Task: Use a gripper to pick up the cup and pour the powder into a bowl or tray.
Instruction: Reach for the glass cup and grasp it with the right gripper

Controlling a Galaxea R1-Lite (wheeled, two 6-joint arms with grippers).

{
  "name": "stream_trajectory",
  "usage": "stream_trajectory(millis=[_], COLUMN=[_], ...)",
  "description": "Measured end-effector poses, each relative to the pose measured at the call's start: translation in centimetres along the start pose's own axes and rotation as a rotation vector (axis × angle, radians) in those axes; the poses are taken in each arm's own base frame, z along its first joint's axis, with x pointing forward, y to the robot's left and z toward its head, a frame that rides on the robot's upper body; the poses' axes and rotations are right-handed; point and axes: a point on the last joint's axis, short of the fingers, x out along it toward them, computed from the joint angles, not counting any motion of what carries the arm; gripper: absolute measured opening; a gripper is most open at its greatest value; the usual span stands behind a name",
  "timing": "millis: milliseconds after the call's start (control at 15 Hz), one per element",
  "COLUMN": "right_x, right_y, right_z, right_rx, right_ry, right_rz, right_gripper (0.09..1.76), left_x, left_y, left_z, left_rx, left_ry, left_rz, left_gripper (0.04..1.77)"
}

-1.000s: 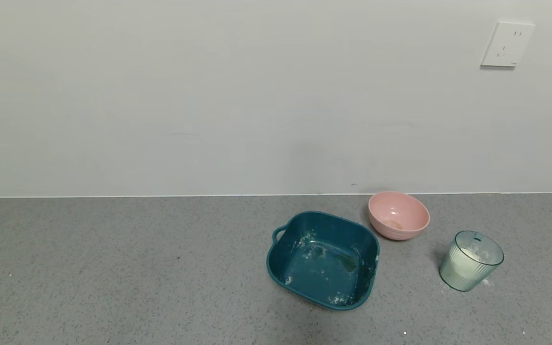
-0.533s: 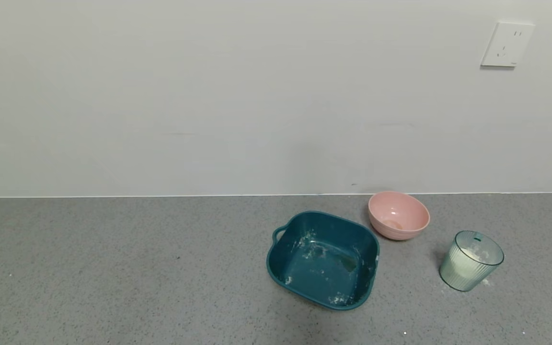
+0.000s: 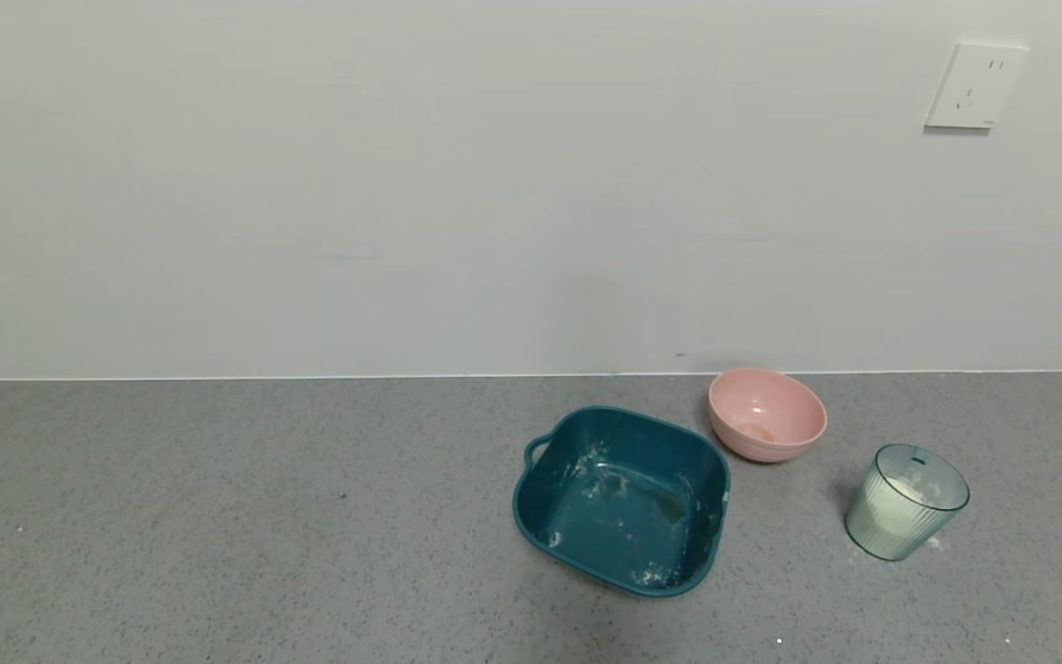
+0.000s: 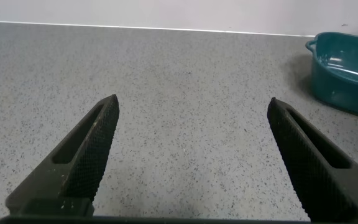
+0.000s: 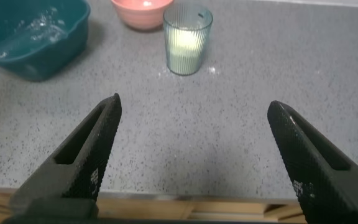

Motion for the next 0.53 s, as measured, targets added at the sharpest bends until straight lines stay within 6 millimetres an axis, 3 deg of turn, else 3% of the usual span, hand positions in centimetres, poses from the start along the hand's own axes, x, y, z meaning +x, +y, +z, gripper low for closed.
stream_trajectory(millis=[533], right_x=[3.6], right_y=[0.0], right_z=[1.4], right_rx=[0.009], right_ry=[0.281], right_rz=[0.008], right_gripper=[1.71], left_x=[0.0], left_y=[0.0], left_z=[0.0], left_rx=[0.000], left_ry=[0.000], left_rz=[0.000], left_gripper=[1.72])
